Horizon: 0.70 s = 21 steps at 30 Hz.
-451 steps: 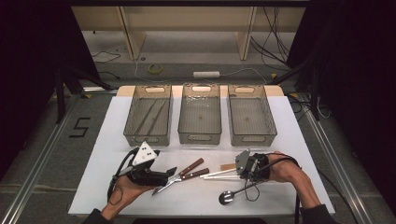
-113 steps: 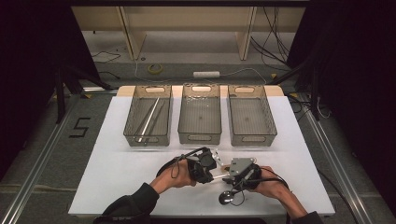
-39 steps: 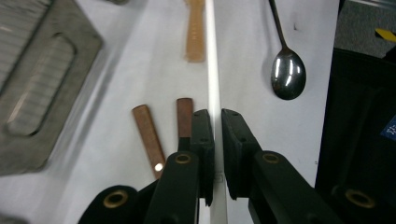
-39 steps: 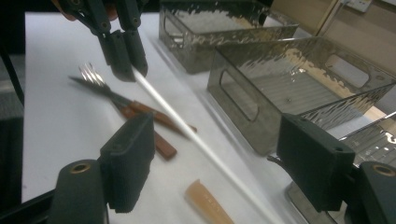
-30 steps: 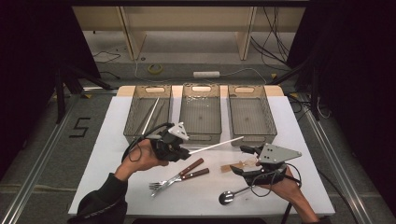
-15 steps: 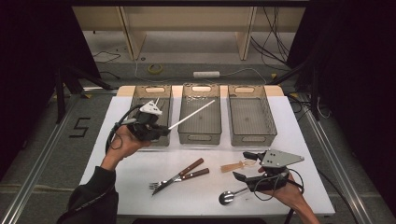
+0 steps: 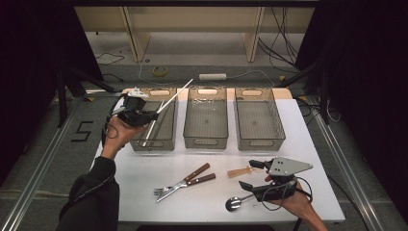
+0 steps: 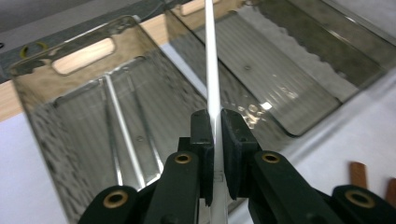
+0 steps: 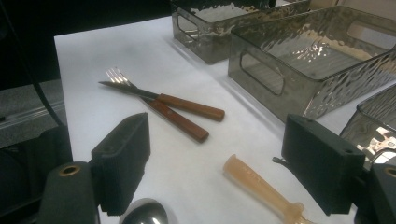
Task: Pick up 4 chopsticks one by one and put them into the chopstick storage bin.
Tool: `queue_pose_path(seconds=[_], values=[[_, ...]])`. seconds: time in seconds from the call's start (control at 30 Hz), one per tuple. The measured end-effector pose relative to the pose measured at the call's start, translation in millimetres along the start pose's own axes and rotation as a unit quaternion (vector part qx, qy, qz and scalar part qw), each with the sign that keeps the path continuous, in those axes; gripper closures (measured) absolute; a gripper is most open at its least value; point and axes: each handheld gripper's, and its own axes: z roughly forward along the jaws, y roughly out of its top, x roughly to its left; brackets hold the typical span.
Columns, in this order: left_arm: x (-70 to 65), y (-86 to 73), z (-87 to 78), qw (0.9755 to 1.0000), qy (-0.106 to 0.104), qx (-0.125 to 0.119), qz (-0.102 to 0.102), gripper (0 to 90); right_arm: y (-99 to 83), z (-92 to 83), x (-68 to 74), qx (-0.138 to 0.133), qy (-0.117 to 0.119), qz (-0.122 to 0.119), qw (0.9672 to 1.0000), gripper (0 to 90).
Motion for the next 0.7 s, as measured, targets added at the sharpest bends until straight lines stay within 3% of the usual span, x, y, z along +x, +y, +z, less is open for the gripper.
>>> queue_pose_path(seconds=[0.33,0.7], values=[[23.1,-13.3,15.0,0.9979,0.041,0.014,-0.047,83.2,-0.3,-0.3,4.1,0.002,0.003,-0.003,1.0000,24.8],[38.7,-32.2,32.2,0.9937,0.062,0.034,-0.086,83.1,-0.2,0.4,6.5,0.003,0.006,-0.005,1.0000,24.8]])
